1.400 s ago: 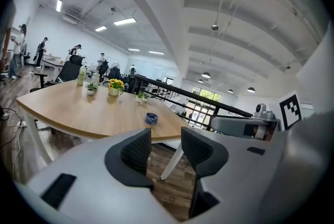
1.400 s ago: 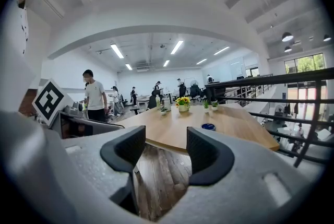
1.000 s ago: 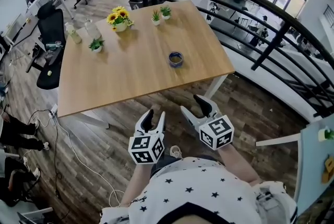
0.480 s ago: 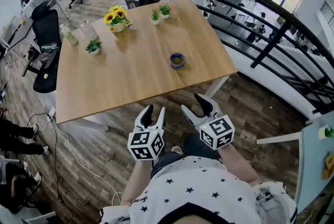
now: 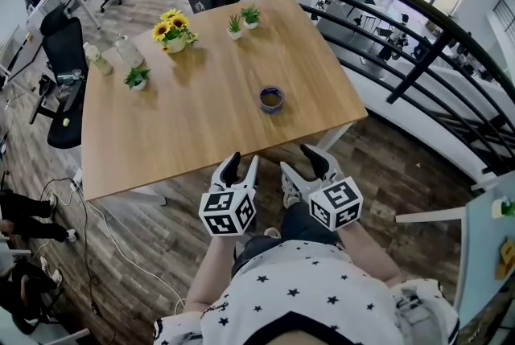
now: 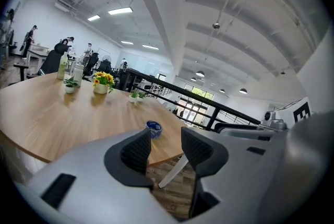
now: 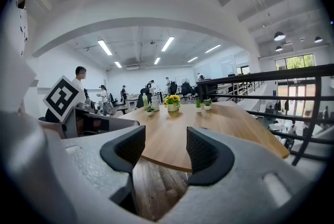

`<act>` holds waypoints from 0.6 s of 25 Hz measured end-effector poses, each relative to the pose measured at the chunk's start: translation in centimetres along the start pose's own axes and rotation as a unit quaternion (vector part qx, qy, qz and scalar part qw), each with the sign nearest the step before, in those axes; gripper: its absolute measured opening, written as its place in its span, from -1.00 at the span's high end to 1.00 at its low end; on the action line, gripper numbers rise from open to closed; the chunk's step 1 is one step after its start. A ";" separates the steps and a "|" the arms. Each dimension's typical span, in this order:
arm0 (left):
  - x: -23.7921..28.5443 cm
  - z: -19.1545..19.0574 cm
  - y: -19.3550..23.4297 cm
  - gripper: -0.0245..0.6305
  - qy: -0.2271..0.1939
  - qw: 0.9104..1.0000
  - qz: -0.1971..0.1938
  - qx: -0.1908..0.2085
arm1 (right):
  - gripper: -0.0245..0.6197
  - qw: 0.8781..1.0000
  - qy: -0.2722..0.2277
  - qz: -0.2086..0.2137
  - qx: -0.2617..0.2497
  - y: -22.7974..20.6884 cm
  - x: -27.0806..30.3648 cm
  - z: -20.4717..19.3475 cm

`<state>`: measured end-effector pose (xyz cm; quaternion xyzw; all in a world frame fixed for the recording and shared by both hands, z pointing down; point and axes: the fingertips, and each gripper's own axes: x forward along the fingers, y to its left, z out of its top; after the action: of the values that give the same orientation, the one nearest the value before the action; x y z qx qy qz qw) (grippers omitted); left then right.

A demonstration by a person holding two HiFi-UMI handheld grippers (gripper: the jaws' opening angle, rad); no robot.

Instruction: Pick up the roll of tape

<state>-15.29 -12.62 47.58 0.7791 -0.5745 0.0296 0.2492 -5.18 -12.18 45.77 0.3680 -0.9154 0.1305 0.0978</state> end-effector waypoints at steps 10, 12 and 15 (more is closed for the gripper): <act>7.6 0.9 0.9 0.43 0.031 0.999 -0.007 -0.005 | 0.21 1.000 0.009 0.006 0.003 -4.6 3.3 0.9; 9.3 0.8 1.2 0.43 0.040 0.999 -0.007 -0.003 | 0.21 1.000 0.011 0.007 0.003 -5.6 4.1 1.0; 11.6 0.6 1.7 0.43 0.053 0.999 -0.005 0.003 | 0.21 1.000 0.015 0.011 0.004 -6.8 5.3 1.1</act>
<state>-13.05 -23.44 51.56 0.7801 -0.5565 0.0710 0.2769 -4.26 -20.69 47.28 0.3566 -0.9172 0.1407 0.1085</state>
